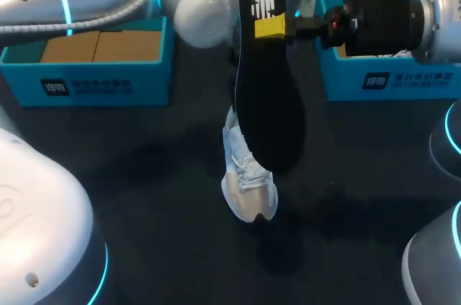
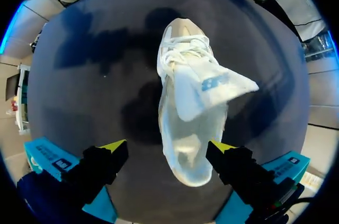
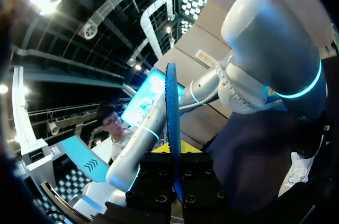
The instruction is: Take the shoe out of the shoebox, open the shoe tongue, remove and reinsert the insole, then place the shoe into the shoebox
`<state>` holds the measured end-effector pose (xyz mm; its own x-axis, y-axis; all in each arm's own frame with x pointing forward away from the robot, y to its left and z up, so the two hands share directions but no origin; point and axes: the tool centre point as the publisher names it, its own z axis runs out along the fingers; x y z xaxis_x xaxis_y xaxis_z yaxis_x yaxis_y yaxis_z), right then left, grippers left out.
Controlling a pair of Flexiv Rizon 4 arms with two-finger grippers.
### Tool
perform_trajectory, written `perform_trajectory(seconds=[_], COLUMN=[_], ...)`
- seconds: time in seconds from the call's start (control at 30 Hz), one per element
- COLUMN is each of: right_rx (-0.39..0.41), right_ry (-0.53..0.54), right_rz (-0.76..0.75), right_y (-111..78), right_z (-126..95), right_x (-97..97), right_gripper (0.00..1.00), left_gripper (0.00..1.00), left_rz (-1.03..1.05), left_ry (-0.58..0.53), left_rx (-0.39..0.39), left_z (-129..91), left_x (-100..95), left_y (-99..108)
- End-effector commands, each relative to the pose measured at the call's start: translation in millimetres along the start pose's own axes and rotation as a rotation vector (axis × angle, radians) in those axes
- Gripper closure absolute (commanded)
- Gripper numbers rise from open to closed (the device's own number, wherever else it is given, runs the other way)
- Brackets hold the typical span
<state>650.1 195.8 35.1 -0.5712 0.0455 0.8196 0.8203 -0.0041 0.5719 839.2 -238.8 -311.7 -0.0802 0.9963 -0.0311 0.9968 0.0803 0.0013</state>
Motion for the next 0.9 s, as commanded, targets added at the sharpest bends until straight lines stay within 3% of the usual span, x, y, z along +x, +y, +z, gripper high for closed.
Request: perform_trajectory(seconds=[0.03, 0.1, 0.3, 0.37, 0.57, 0.7, 0.77, 0.9], right_rx=[-0.001, -0.001, -0.137, -0.137, -0.137, -0.213, -0.200, -0.260], right_ry=[-0.002, -0.002, -0.069, -0.091, -0.127, -0.177, -0.194, -0.166], right_rz=[0.001, 0.001, 0.074, 0.088, 0.201, 0.315, 0.351, 0.420], right_y=[0.0, 0.0, 3.6, 6.1, 17.5, 25.4, 27.5, 34.9], right_z=[2.3, 2.3, -24.1, -29.1, -46.3, -62.6, -67.5, -78.9], right_x=[-0.3, -0.3, -8.1, -12.3, -31.1, -50.1, -57.3, -69.9], right_gripper=[1.00, 1.00, 1.00, 1.00, 1.00, 1.00, 1.00, 1.00], left_gripper=[0.00, 0.00, 0.00, 0.00, 0.00, 0.00, 0.00, 0.00], left_rz=[-0.012, -0.018, -0.038, -0.033, -0.005, 0.025, 0.043, 0.068], left_ry=[-0.148, -0.174, -0.267, -0.288, -0.431, -0.536, -0.581, -0.656], left_rx=[-0.003, -0.006, 0.008, 0.004, 0.003, -0.001, 0.017, 0.025], left_z=[-20.8, -26.9, -45.2, -51.3, -76.6, -86.5, -89.6, -99.0], left_x=[15.9, 17.6, 26.4, 29.5, 40.1, 44.0, 46.4, 52.4], left_y=[8.6, 14.6, 25.1, 24.1, 20.5, 21.9, 23.2, 23.8])
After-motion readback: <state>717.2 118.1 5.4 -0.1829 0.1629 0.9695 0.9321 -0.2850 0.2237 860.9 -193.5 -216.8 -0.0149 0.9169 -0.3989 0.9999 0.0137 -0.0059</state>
